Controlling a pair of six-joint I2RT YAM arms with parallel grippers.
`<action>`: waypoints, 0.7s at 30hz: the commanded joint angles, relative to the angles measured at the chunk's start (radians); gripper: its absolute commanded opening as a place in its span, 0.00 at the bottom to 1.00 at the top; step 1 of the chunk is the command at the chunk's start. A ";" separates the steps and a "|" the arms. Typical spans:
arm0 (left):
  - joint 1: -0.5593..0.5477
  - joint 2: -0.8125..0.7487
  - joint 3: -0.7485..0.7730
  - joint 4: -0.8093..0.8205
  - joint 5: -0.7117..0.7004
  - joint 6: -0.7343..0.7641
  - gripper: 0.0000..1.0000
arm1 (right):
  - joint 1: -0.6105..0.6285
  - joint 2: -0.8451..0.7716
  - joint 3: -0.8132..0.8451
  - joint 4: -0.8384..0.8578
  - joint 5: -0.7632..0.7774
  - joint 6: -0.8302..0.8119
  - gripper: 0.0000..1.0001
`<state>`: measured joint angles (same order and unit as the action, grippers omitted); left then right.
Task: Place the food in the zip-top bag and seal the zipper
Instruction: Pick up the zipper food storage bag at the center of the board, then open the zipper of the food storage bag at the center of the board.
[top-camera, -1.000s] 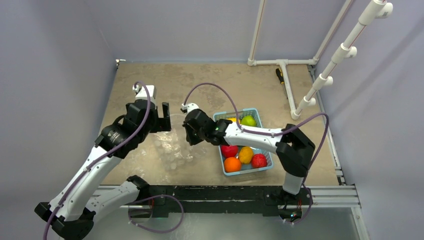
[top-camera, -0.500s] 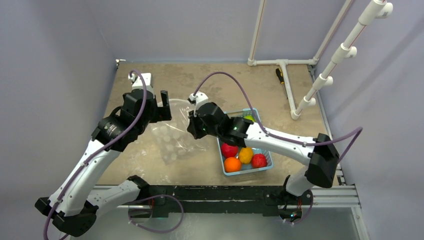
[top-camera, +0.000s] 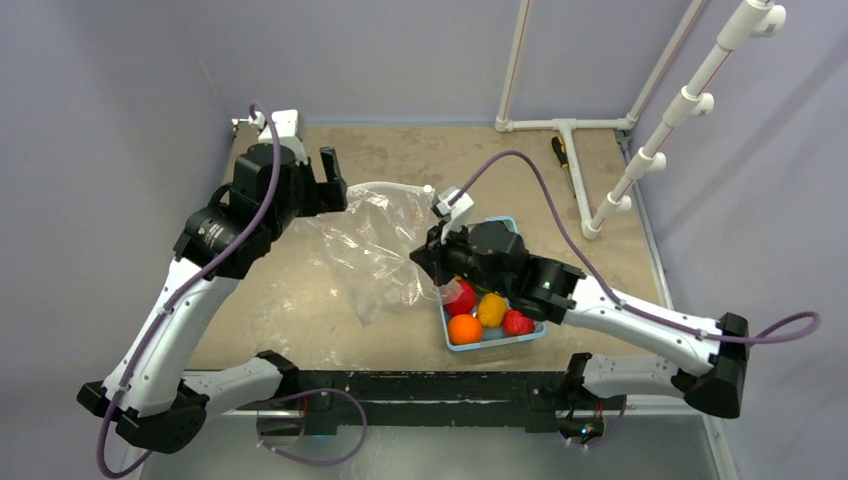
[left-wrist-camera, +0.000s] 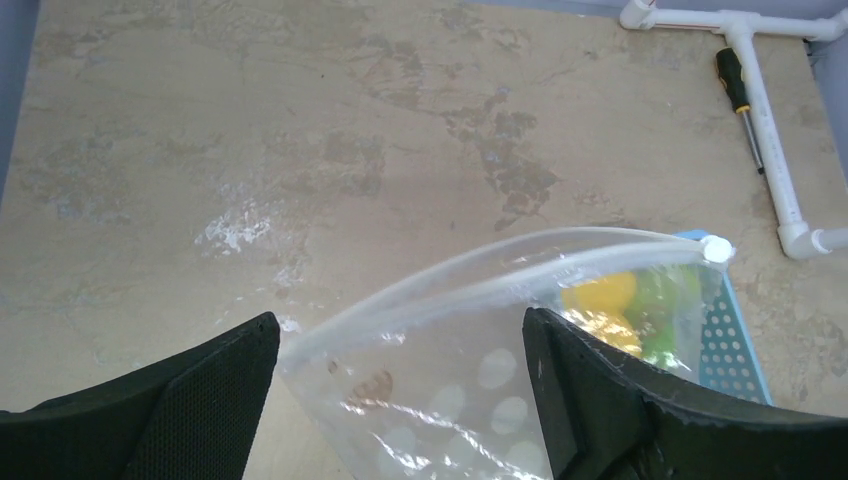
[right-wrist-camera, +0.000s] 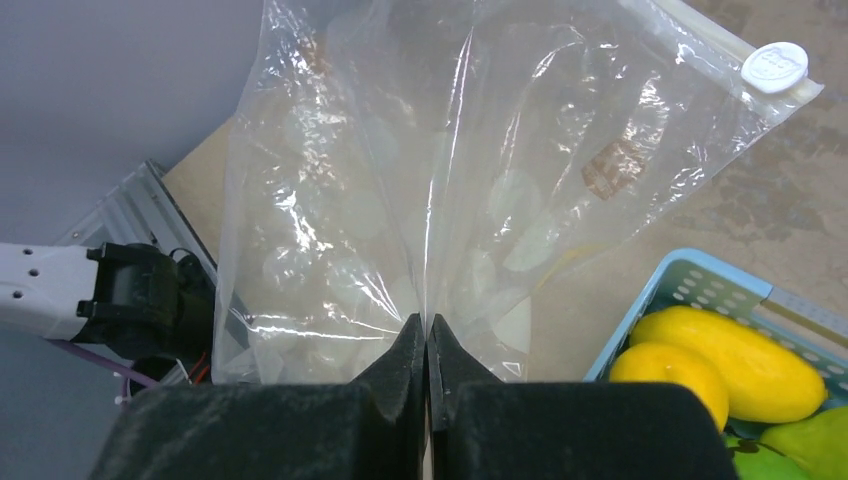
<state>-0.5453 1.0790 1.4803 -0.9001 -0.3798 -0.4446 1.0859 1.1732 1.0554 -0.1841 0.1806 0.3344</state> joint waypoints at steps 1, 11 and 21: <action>0.077 0.029 0.102 0.013 0.141 0.048 0.90 | 0.003 -0.115 -0.059 0.110 -0.038 -0.099 0.00; 0.212 0.083 0.220 -0.013 0.386 0.061 0.88 | 0.003 -0.245 -0.135 0.179 -0.123 -0.267 0.00; 0.214 0.041 0.211 -0.037 0.538 0.060 0.85 | 0.003 -0.319 -0.175 0.257 -0.229 -0.432 0.00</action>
<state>-0.3393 1.1625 1.6974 -0.9333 0.0704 -0.4000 1.0863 0.8883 0.8845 -0.0128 0.0120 -0.0025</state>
